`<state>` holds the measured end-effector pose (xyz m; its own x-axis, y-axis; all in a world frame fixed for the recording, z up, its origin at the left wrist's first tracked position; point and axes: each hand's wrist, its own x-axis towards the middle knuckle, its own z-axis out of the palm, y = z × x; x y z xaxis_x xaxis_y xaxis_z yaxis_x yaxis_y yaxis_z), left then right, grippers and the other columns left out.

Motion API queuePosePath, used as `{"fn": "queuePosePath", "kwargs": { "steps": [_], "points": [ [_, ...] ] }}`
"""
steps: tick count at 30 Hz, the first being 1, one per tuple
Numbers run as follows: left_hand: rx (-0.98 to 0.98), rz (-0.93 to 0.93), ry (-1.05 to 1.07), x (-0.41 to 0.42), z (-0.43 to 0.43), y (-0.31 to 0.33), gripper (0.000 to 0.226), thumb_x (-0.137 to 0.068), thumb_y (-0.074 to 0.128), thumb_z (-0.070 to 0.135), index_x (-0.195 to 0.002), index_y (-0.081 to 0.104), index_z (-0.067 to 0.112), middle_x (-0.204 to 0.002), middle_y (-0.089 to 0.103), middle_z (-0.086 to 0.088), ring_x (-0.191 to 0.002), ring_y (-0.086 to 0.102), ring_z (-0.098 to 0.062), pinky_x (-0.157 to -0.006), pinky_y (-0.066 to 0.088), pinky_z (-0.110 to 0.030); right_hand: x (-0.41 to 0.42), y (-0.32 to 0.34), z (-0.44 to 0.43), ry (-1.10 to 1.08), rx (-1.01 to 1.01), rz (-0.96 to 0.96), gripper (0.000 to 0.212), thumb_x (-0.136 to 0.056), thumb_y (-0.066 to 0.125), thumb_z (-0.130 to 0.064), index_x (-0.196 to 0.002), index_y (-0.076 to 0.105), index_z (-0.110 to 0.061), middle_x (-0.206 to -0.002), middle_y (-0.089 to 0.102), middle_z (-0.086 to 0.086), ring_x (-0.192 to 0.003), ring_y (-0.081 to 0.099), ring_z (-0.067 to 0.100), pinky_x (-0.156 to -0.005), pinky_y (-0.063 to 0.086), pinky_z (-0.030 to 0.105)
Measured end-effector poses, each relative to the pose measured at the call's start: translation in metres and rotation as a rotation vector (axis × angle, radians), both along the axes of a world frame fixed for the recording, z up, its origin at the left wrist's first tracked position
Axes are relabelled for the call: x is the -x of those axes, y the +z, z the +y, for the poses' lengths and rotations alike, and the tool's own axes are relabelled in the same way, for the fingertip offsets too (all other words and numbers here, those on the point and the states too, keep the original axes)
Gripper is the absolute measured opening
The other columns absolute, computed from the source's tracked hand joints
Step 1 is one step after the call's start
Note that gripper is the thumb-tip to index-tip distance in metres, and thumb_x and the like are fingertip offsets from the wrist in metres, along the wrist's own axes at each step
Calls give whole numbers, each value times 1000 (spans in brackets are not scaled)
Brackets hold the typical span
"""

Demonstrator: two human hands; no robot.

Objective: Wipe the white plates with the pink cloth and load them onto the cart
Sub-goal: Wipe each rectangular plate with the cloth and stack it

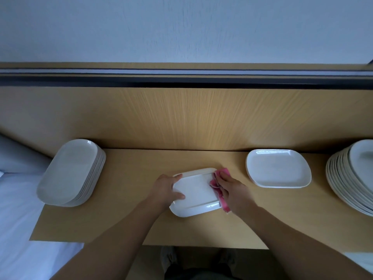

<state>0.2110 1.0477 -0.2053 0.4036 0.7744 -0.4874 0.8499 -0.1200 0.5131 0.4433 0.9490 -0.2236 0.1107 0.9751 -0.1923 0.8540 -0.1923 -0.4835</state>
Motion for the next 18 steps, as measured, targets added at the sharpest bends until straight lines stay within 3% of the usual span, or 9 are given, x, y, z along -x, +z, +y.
{"fn": "queuePosePath", "kwargs": {
  "steps": [3, 7, 9, 11, 12, 13, 15, 16, 18],
  "points": [
    [2, -3, 33, 0, 1, -5, 78, -73, 79, 37, -142, 45, 29, -117, 55, -8, -113, 50, -19, -83, 35, -19, -3, 1, -8, -15, 34, 21, 46, -103, 40, -22, -149, 34, -28, -153, 34, -13, -132, 42, 6, -101, 20, 3],
    [28, -13, 79, 1, -2, -7, 78, -71, 79, 40, -141, 46, 30, -121, 57, -7, -115, 52, -20, -94, 39, -24, 4, 2, -22, 33, 33, 5, 46, -105, 31, -30, -150, 29, -22, -156, 28, -8, -137, 39, 10, -109, 21, 9],
    [52, -14, 74, 3, -3, -8, 79, -71, 77, 45, -142, 44, 30, -125, 57, -6, -116, 53, -19, -96, 40, -25, 7, -3, -29, 101, 41, -50, 52, -103, 19, -38, -144, 41, -15, -148, 42, 2, -126, 54, 17, -102, 38, 12],
    [62, -4, 33, 6, -6, -4, 78, -75, 70, 49, -145, 40, 29, -128, 57, -7, -116, 54, -19, -98, 42, -28, 5, -8, -30, 141, -28, -80, 53, -93, 31, -34, -129, 60, -9, -132, 60, 10, -103, 68, 24, -80, 57, 25],
    [63, -7, 6, 8, -7, 0, 74, -81, 67, 46, -146, 37, 27, -129, 57, -7, -116, 53, -19, -97, 42, -28, 5, -5, -27, 164, -80, -109, 50, -88, 38, -30, -125, 64, -7, -129, 62, 11, -101, 69, 25, -78, 57, 27],
    [70, -24, -20, 11, -9, 3, 70, -86, 65, 39, -148, 35, 24, -127, 56, -7, -114, 52, -20, -94, 42, -27, 2, -4, -24, 199, -107, -133, 47, -88, 44, -24, -127, 62, -6, -133, 59, 10, -108, 66, 23, -86, 52, 20],
    [150, -84, -53, 18, -13, 10, 74, -87, 68, 29, -150, 30, 23, -122, 48, -4, -108, 49, -18, -90, 41, -25, -3, -7, -15, 271, -99, -123, 48, -96, 49, -8, -143, 43, -5, -150, 38, 0, -134, 45, 16, -102, 29, 5],
    [191, -94, -60, 22, -15, 11, 82, -83, 71, 27, -151, 26, 25, -124, 43, -1, -108, 46, -16, -91, 41, -25, -3, -6, -10, 266, -43, -42, 49, -99, 48, -8, -146, 38, -8, -150, 34, -4, -137, 40, 14, -101, 28, 3],
    [208, -93, -50, 27, -18, 10, 94, -75, 77, 25, -152, 21, 29, -129, 39, 2, -107, 46, -15, -93, 44, -26, -2, 5, -3, 103, 6, 123, 36, -96, 60, -24, -131, 60, -20, -131, 60, -4, -121, 54, 17, -82, 43, 19]
  ]
}}
